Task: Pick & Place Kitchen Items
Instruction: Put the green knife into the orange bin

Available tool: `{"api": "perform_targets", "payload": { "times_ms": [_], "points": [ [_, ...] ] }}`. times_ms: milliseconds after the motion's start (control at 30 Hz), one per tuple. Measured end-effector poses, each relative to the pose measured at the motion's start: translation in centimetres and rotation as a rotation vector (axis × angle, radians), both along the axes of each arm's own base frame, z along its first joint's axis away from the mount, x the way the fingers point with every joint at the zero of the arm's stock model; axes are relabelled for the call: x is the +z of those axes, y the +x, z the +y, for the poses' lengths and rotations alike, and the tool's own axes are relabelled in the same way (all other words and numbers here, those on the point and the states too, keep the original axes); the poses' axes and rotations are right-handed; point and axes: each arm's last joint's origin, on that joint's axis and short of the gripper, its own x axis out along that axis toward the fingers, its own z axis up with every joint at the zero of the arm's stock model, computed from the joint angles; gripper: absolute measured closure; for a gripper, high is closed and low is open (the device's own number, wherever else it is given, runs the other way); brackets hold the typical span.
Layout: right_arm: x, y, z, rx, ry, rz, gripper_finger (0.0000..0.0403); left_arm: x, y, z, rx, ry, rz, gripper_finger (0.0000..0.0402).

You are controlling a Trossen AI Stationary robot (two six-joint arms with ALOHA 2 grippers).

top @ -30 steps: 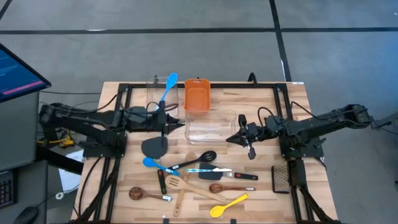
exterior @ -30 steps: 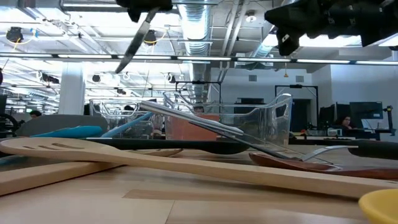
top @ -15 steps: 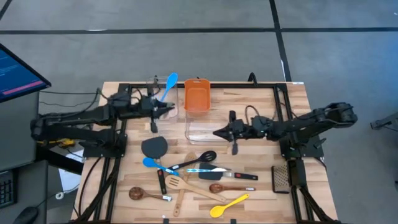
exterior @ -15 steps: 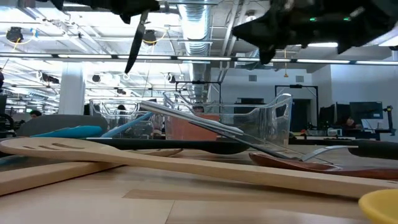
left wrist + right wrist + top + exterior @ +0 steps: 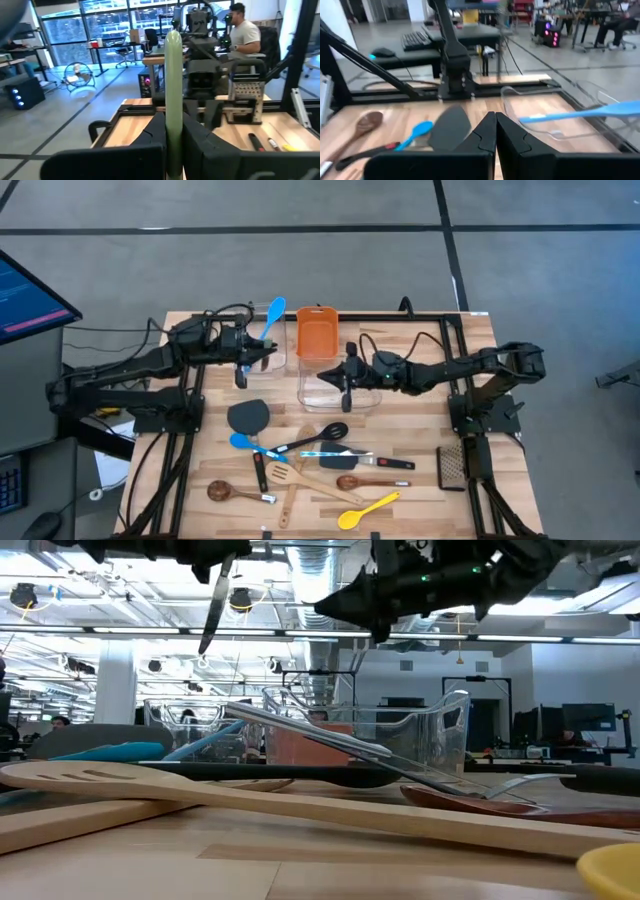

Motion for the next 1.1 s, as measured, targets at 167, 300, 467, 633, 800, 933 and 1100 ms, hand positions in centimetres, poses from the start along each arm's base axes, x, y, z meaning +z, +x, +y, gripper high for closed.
{"api": "perform_targets", "payload": {
  "times_ms": [167, 300, 467, 633, 800, 933, 1100],
  "points": [
    [0.5, 0.2, -0.5, -0.016, 0.0, 0.002, 0.0403, -0.2, 0.5, -0.5, -0.033, -0.003, 0.007, 0.0395],
    [0.6, 0.2, -0.4, -0.009, 0.001, 0.001, 0.0403, -0.4, 0.9, -0.7, -0.05, -0.006, 0.018, 0.0395],
    [0.6, 0.2, 0.4, 0.014, 0.0, 0.002, 0.0403, -0.9, 1.8, -0.7, -0.06, -0.01, 0.031, 0.0395],
    [0.6, 0.3, 1.5, 0.048, 0.0, 0.001, 0.0403, -1.4, 2.6, -0.5, -0.059, -0.013, 0.043, 0.0395],
    [0.6, 0.3, 2.0, 0.064, 0.0, 0.001, 0.0403, -1.5, 3.1, -0.3, -0.058, -0.01, 0.034, 0.0395],
    [0.6, 0.3, 2.1, 0.066, -0.003, 0.002, 0.0403, -1.6, 3.1, -0.3, -0.058, -0.011, 0.035, 0.0395],
    [0.6, 0.3, 2.0, 0.065, -0.002, 0.002, 0.0403, -1.5, 3.1, -0.3, -0.058, -0.009, 0.031, 0.0395]
  ]
}}
